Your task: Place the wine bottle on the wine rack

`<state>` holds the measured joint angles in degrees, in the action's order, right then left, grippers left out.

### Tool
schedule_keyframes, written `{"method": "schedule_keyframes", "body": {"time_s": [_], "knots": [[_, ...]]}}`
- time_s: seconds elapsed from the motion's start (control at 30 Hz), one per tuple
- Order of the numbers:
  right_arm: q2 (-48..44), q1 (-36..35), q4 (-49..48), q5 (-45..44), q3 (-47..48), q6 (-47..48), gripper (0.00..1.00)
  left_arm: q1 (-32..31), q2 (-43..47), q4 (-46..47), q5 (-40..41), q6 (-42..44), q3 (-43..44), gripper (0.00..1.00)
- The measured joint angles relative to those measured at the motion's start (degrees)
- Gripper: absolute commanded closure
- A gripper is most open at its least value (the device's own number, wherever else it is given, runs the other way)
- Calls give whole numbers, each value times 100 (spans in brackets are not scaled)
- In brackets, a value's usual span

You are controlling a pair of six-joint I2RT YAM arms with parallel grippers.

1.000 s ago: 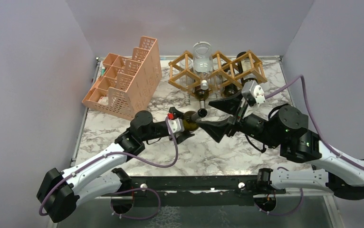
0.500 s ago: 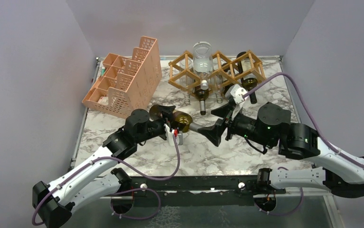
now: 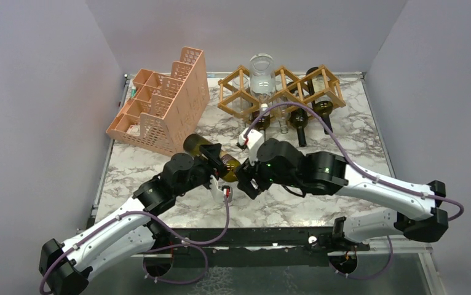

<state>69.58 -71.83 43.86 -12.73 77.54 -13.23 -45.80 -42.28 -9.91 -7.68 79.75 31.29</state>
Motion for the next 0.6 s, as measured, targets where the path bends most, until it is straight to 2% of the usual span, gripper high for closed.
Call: {"method": "schedule_keyframes", "body": {"time_s": [0.47,0.6], "knots": [[984,0,26,9,-83,-752,35,-9,326,79,208,413,-175,100],[1228,0,-70,11,-83,-774,44,-9,345,76,205,422,-179,97]]}}
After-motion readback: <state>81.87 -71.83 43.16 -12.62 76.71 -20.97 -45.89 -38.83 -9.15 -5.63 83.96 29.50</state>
